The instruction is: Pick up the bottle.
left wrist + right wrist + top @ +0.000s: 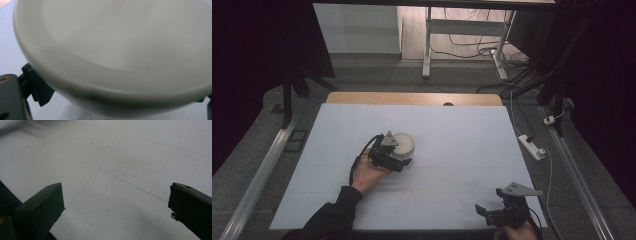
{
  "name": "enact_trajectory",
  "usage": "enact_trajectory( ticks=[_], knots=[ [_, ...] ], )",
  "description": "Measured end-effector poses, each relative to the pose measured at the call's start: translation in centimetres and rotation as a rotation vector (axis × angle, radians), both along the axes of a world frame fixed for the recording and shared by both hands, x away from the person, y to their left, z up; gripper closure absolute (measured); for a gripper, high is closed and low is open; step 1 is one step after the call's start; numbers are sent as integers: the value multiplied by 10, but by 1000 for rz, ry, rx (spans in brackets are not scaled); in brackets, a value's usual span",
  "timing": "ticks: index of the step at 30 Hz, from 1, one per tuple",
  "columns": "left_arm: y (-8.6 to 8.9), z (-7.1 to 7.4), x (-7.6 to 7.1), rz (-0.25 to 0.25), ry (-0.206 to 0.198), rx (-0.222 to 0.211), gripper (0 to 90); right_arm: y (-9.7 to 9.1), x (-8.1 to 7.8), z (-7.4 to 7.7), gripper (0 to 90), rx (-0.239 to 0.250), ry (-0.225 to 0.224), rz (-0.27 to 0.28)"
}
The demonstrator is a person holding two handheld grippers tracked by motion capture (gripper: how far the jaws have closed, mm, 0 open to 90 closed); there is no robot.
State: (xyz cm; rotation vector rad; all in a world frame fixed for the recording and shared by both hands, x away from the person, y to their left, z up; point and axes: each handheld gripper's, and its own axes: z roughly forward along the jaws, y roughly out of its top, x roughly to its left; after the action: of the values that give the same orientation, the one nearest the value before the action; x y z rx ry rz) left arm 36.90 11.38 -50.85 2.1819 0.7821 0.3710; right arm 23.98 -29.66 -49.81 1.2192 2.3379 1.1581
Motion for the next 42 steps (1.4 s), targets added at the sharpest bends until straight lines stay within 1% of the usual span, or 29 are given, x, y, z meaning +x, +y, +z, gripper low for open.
enact_trajectory(
  ticks=[12, 21, 24, 29, 36, 42],
  knots=[
    [-1, 12, -14, -49, -2, -53, 74, 0, 0, 0, 4, 3, -3, 2],
    [2, 25, -26, -72, -14, -61, 74, 0, 0, 0, 4, 3, -3, 4],
    [4, 27, -30, -85, -5, -71, 74, 0, 0, 0, 4, 1, -4, 5],
    [4, 30, -37, -105, -2, -67, 74, 0, 0, 0, 4, 3, -3, 5],
    [4, 37, -51, -135, -12, -65, 74, 0, 0, 0, 4, 3, -5, 8],
    [3, 38, -63, -156, -11, -59, 74, 0, 0, 0, 4, 3, -4, 9]
  ],
)
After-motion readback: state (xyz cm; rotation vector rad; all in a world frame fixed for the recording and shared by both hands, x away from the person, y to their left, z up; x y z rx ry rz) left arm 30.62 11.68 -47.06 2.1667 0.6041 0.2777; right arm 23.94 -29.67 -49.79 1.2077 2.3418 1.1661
